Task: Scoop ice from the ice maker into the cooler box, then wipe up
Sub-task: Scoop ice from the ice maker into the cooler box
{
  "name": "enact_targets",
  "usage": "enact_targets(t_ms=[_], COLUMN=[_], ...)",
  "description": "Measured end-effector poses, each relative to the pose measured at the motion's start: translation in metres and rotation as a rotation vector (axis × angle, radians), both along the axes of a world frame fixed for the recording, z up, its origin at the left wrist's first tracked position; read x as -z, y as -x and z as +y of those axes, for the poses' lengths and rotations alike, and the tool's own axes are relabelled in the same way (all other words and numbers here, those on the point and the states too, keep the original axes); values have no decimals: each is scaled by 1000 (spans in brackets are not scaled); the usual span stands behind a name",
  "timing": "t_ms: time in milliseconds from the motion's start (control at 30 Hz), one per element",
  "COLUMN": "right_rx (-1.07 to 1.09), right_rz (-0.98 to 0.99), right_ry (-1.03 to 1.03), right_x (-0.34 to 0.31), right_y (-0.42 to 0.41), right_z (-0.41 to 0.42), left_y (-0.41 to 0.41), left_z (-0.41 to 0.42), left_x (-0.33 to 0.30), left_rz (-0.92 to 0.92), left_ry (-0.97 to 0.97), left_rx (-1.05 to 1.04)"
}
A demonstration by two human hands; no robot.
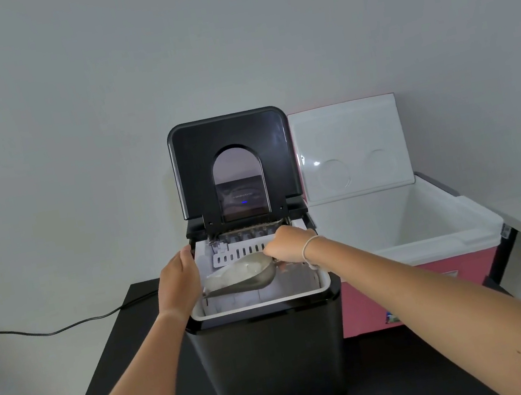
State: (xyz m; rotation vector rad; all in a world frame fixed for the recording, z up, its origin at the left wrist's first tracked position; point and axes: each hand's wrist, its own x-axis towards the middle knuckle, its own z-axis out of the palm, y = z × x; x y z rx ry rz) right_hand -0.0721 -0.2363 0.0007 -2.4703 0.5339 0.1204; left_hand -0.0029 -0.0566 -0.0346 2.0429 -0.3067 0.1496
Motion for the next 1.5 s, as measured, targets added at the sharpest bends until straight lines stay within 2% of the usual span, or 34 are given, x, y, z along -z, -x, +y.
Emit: enact_targets(t_ms=[233,400,767,933,1100,1333,1400,1500], right_rx=[125,205,561,642,593,334,346,430], right_rz=[-74,-179,-213,-60,26,-130,-204,-290], right_ry=[-10,-95,78,208,456,929,969,919], right_x=[-8,-19,-18,-9,5,28,29,23], right_y=[6,18,66,75,75,76,75,73], right_z=[-24,-64,-165,-179,-178,-186,-189,-187], left_y=[0,0,0,0,-4,0,-1,-2], left_z=[0,-1,-3,-3,-2,-3,-3,-3], left_x=[-1,-1,-1,-1,0,-1,-1,-1], left_rz=[-2,-22,-6,-18,-22,-20,-23,-23], left_ry=[-37,-111,-82,-102,-126,-113,-123,-130], left_rx=[-1,-7,-29,-27,-26,-33,-34,-37])
